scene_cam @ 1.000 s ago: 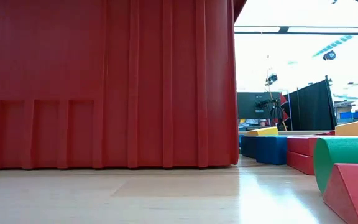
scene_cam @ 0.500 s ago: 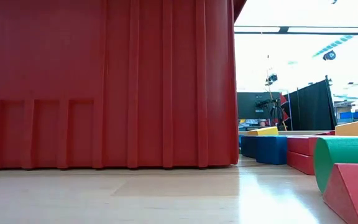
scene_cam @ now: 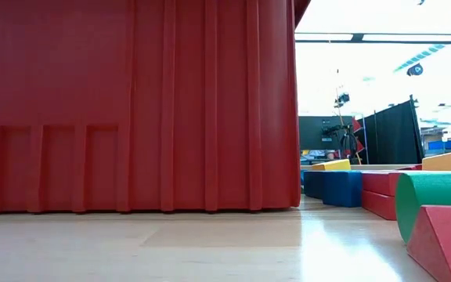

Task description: Sort blocks

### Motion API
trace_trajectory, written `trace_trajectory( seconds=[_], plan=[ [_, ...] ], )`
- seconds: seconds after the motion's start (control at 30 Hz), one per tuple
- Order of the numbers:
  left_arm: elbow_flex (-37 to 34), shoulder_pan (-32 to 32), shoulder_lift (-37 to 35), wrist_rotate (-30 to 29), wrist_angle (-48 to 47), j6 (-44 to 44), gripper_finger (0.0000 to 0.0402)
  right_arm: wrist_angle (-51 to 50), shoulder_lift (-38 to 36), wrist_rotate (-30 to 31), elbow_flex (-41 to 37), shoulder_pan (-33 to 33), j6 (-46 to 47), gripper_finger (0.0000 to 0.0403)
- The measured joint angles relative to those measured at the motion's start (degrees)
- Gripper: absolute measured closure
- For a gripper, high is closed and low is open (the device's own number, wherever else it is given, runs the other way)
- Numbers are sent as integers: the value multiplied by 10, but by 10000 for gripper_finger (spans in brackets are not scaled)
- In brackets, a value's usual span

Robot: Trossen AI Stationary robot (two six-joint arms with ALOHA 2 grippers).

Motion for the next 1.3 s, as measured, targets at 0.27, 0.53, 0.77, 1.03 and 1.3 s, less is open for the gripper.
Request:
trace_trajectory(
  seconds=[0.27, 0.53, 0.77, 1.03, 1.3],
  plan=[
    [0, 1, 0, 3, 36, 0, 291, 8, 0, 0, 0, 12, 0, 153],
    [0, 1, 5, 4, 63, 0, 291, 13, 6, 0, -2, 19, 6, 150],
    [-1, 2, 17, 24, 83, -3, 291, 23, 20, -5, -4, 29, 5, 162],
    [-1, 2, 17, 27, 78, -3, 291, 18, 28, -8, -5, 32, -4, 190],
    [-2, 2, 18, 22, 78, -6, 291, 15, 28, -19, -5, 32, -14, 289]
  ],
)
